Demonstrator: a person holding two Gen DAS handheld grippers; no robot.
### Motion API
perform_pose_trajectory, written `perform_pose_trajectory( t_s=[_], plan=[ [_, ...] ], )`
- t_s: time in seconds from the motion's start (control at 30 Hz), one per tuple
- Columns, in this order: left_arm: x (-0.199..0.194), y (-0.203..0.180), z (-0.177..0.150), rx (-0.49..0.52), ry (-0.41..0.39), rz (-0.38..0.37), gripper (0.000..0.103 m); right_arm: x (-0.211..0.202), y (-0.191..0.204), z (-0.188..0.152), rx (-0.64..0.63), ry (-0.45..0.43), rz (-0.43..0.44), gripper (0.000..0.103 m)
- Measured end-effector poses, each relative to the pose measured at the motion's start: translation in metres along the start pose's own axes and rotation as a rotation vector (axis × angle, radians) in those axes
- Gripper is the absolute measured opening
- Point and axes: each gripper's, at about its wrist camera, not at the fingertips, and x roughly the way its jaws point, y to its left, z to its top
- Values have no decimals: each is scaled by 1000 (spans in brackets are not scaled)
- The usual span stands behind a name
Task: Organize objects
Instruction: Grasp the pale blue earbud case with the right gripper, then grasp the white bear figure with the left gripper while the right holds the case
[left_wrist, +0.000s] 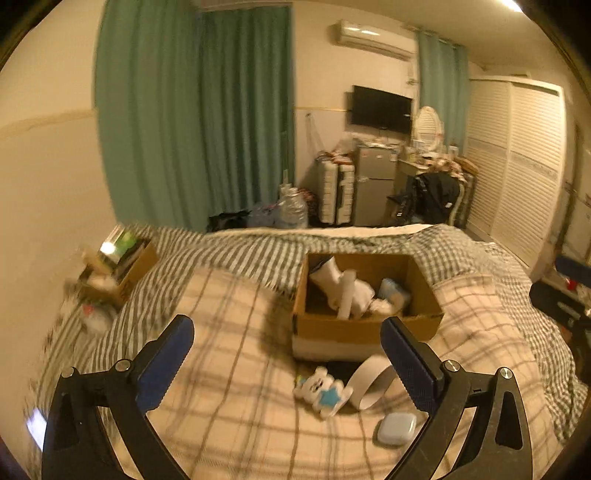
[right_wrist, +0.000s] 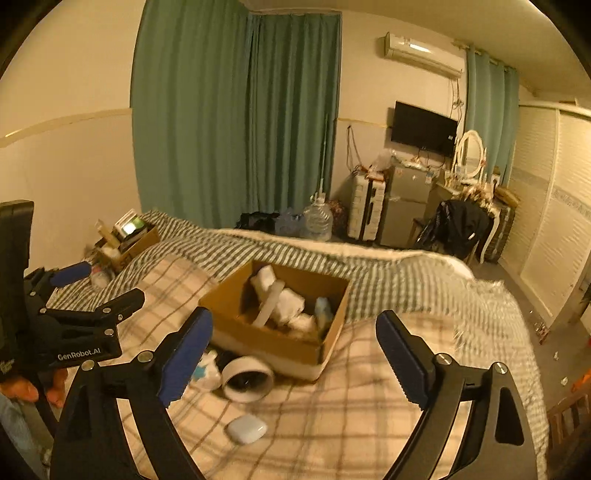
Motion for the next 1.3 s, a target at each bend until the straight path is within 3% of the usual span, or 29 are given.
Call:
perform_pose_trajectory(
  t_s=[0.17, 0.4, 0.8, 0.9, 0.93, 1.1, 1.3],
  plan=[
    [29, 8, -47, -81, 75, 10, 103, 44, 13, -47, 27, 62, 24, 90],
    [62, -2, -79, 79, 153, 113, 103, 128, 22, -110, 26, 315, 25, 90],
    [85, 8, -95, 38, 237, 58, 103, 170, 43, -143, -54, 527, 106, 90],
    [86, 9, -95, 30, 245, 48, 103, 172, 52, -148, -99, 556, 121, 73],
    [87, 9, -95, 29, 249, 46, 103, 173, 55, -151, -117, 572, 123, 58],
    [93, 1, -93, 34, 288, -1, 103, 164, 52, -146, -116, 545, 104, 58],
    [122, -19, -83, 105, 345, -35, 103, 140, 11, -98, -58, 419, 52, 58]
  ],
)
